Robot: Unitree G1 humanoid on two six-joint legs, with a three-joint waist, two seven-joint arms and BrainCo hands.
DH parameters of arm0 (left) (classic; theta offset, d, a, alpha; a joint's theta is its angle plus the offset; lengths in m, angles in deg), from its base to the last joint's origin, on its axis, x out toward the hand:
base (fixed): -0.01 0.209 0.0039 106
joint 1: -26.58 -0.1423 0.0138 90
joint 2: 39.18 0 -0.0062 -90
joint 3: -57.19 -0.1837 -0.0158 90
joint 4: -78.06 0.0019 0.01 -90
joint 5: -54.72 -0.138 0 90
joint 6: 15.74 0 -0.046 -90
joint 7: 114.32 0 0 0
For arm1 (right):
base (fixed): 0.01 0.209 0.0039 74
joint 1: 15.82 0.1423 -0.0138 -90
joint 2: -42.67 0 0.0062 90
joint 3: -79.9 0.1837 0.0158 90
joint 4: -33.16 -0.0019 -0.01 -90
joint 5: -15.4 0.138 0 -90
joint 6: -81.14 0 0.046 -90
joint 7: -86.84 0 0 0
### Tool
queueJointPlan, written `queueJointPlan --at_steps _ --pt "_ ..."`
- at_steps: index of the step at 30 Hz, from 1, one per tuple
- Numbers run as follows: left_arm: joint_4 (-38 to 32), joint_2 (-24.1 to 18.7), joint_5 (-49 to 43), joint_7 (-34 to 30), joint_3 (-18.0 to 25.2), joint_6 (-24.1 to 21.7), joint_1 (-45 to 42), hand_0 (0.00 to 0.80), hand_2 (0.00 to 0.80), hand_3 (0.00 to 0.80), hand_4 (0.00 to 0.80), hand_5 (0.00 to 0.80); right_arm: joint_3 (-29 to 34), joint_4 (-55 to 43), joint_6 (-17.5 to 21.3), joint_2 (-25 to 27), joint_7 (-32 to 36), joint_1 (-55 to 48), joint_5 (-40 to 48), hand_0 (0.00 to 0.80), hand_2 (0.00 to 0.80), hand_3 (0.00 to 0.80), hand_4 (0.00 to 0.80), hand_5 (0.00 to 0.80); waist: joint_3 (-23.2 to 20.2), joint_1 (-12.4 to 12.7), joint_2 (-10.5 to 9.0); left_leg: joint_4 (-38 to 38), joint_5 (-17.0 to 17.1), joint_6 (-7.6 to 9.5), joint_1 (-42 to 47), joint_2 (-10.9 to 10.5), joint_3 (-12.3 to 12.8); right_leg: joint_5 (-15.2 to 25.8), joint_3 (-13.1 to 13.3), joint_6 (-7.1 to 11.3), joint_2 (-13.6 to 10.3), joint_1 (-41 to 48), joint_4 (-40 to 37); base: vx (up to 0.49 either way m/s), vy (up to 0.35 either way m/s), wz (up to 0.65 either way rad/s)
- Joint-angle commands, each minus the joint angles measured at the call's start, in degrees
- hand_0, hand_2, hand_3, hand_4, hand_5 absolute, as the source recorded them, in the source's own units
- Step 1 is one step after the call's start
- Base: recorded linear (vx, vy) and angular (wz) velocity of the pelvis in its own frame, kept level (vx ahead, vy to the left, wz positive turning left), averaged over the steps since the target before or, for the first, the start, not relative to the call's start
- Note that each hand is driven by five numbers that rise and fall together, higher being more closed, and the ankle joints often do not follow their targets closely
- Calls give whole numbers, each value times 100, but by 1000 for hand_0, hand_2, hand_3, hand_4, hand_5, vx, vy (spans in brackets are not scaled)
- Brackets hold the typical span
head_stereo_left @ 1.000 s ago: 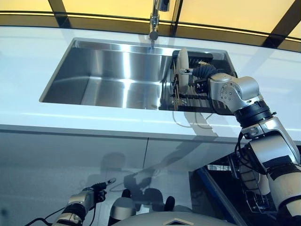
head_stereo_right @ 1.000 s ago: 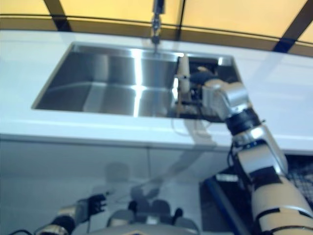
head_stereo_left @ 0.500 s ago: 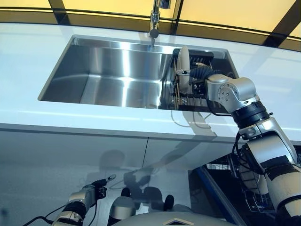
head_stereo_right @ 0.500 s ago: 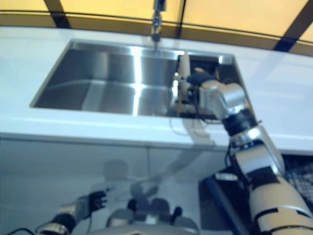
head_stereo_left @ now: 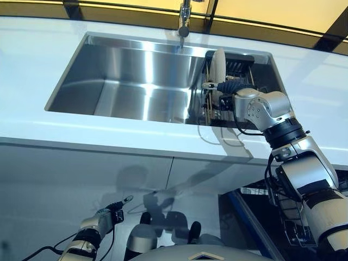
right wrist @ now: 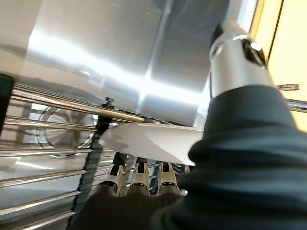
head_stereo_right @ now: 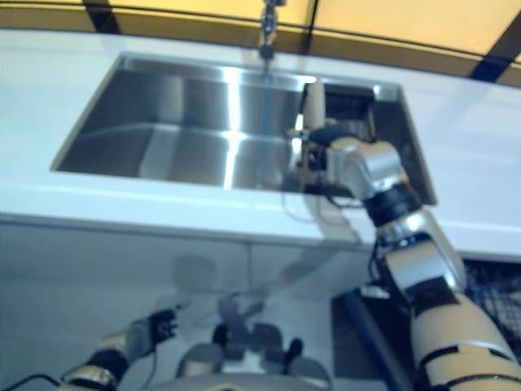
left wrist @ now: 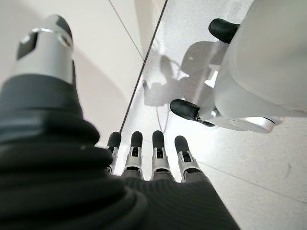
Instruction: Take plates into dishwasher
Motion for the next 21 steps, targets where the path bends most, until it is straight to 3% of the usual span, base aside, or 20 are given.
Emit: queueJointPlan --at_steps 1,4,12,13,15,16,17,18,21 --pt "154 223 382 345 -466 -383 529 0 0 0 0 0 -126 10 354 337 -234 376 -69 0 0 0 0 0 84 195 -166 48 -206 359 -152 -169 81 -4 46 365 -227 -140 364 -20 -159 10" --pt "51 377 387 512 -596 -684 336 0 0 0 0 0 -66 -135 379 385 -489 276 5 0 0 0 0 0 245 251 -244 52 -163 317 -228 -133 33 26 -17 376 -235 -168 369 -25 -60 12" --pt "-324 70 920 546 -581 -215 497 0 0 0 0 0 -187 380 277 786 -270 860 -195 0 0 0 0 0 403 293 -103 50 -78 282 -436 -112 21 20 -34 347 -257 -288 360 -19 58 11" --pt "-334 39 995 548 -568 -179 530 0 0 0 0 0 -206 456 351 824 -281 919 -228 41 41 41 41 41 414 298 -90 47 -68 277 -471 -103 25 19 -38 346 -255 -309 351 -63 37 2" --pt "-347 8 1124 567 -548 -129 585 0 0 0 0 0 -248 571 492 907 -311 1060 -415 289 289 289 289 289 438 312 -66 36 -49 264 -528 -94 19 21 -57 343 -252 -337 327 -67 23 2" --pt "-332 6 1160 564 -553 -122 612 0 0 0 0 0 -304 651 579 963 -307 1168 -545 737 737 737 737 737 440 318 -55 31 -40 255 -551 -95 12 23 -70 342 -253 -342 307 -53 25 1" --pt "-323 8 1178 564 -557 -124 625 0 0 0 0 0 -325 685 604 985 -327 1214 -597 737 737 737 737 737 441 319 -48 30 -37 253 -559 -96 11 24 -76 341 -254 -344 300 -33 26 3" --pt "-301 -1 1183 531 -552 -121 638 0 0 0 0 0 -342 717 593 1057 -295 1293 -742 800 800 800 800 800 433 324 -36 32 -37 243 -569 -95 -2 18 -91 342 -258 -345 296 -10 26 3" --pt "-262 -28 1083 376 -539 -94 633 0 0 0 0 0 -500 846 654 1292 -147 1564 -877 800 800 800 800 800 367 338 7 26 -21 214 -559 -101 -23 18 -137 352 -295 -320 278 2 50 2"
